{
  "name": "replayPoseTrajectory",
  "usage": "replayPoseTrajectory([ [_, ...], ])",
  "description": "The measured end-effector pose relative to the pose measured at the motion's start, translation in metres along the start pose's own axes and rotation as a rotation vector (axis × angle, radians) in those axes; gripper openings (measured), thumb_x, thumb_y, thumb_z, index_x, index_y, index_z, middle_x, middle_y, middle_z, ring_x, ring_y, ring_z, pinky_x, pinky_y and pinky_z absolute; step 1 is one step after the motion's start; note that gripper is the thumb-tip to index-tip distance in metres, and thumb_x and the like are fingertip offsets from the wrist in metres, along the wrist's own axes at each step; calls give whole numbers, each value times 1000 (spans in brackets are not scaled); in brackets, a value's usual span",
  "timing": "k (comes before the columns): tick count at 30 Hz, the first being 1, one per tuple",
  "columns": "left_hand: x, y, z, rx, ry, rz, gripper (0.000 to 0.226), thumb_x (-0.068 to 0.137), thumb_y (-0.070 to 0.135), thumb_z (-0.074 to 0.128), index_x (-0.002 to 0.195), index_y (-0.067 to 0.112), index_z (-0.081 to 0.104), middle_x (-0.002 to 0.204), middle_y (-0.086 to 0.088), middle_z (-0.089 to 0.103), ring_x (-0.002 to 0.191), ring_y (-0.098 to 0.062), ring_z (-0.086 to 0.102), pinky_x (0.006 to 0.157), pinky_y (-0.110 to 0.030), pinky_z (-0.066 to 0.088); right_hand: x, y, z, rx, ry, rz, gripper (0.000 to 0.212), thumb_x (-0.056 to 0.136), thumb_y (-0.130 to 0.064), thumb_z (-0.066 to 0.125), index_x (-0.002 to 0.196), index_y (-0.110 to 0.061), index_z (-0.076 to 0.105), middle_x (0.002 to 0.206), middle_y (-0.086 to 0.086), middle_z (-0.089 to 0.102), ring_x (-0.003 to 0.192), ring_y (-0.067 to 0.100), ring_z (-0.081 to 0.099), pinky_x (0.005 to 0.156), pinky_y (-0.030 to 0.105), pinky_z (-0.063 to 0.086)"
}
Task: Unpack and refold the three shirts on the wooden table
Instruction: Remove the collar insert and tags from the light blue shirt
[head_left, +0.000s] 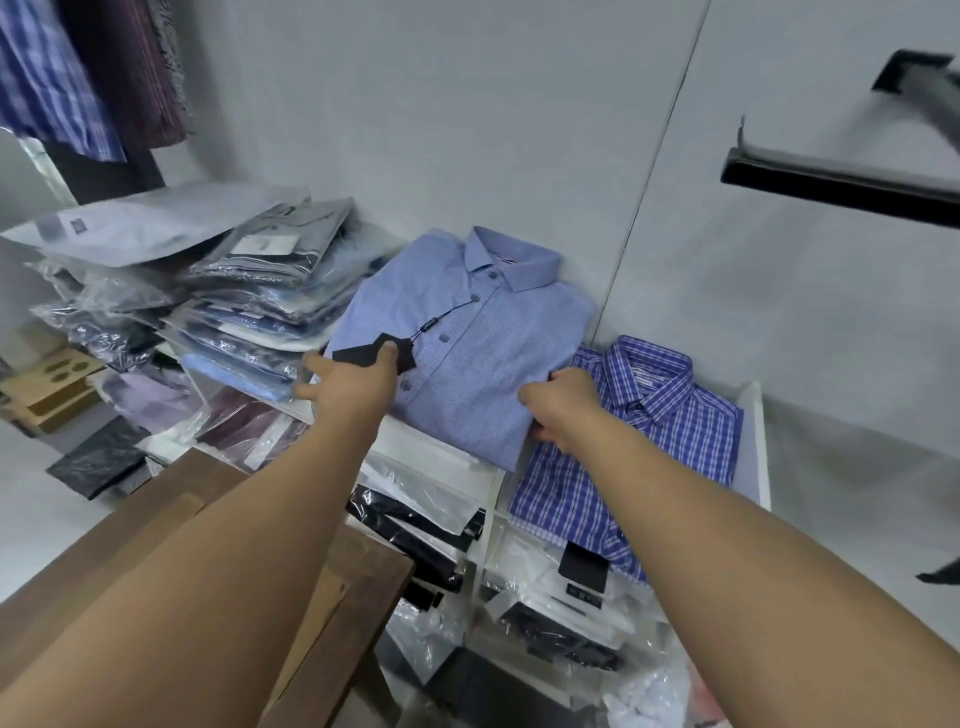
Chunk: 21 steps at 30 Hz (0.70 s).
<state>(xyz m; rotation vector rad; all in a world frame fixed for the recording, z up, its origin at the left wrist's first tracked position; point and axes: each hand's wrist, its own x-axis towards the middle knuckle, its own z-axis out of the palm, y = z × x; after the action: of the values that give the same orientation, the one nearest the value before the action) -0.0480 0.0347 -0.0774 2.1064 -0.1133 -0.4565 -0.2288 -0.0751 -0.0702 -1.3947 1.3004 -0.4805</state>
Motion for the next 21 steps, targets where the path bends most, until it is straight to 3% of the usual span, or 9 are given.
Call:
replayPoseTrajectory([
  [2,4,5,-3,-191,-26,-148,112,75,42,81,156,22,6,151,-19,18,124,-43,43,93,-53,54,-6,-4,1,71,-22,71,6,88,-7,63,93,-9,65,100,11,70,96,32,69,83,56,59],
  [4,13,5,-3,-329,-61,-264,112,64,31,83,150,23,11,136,-13,32,116,-38,46,90,-50,56,-7,-4,3,112,-29,125,12,90,-5,65,96,-13,58,101,9,67,96,28,68,85,49,60],
  [6,35,-4,3,-409,-125,-355,105,60,26,84,143,22,21,127,-11,45,111,-32,54,90,-48,56,-3,1,4,126,-23,159,17,90,-7,66,99,-14,54,102,8,65,94,24,66,83,40,59],
  [8,55,-14,11,-506,-162,-398,99,52,24,89,136,20,37,122,-11,58,105,-31,61,79,-46,61,-3,4,6,142,-31,175,13,92,-6,65,93,-15,55,99,9,65,89,23,65,78,37,59],
  [12,17,-4,-8,-639,-209,-345,53,71,9,87,115,5,58,105,-13,67,91,-26,68,61,-35,63,2,10,7,51,78,93,12,85,-3,64,96,-6,62,108,19,69,98,36,69,82,58,59],
  [14,16,-3,-10,-669,-209,-328,49,76,7,84,118,3,60,106,-13,69,89,-24,69,56,-31,61,2,10,8,28,121,73,8,84,-5,62,92,-5,60,104,17,68,94,35,69,82,56,60],
  [18,1,8,-15,-695,-123,-260,59,73,14,84,123,13,53,108,-7,67,90,-24,67,75,-34,59,-12,0,10,130,194,30,7,89,-10,61,84,-8,56,94,10,67,86,28,67,78,42,61],
  [20,-8,15,-17,-755,-108,-189,43,79,10,73,119,13,56,100,-6,66,82,-21,63,69,-30,55,-18,-5,11,287,199,54,2,84,-6,57,86,-6,58,87,8,65,77,26,65,68,37,58],
  [21,-15,18,-21,-808,-130,-180,38,82,7,67,119,10,58,94,-6,65,75,-19,61,64,-27,53,-22,-7,10,373,172,93,10,80,-3,54,88,-4,59,86,8,63,77,27,66,70,38,59],
])
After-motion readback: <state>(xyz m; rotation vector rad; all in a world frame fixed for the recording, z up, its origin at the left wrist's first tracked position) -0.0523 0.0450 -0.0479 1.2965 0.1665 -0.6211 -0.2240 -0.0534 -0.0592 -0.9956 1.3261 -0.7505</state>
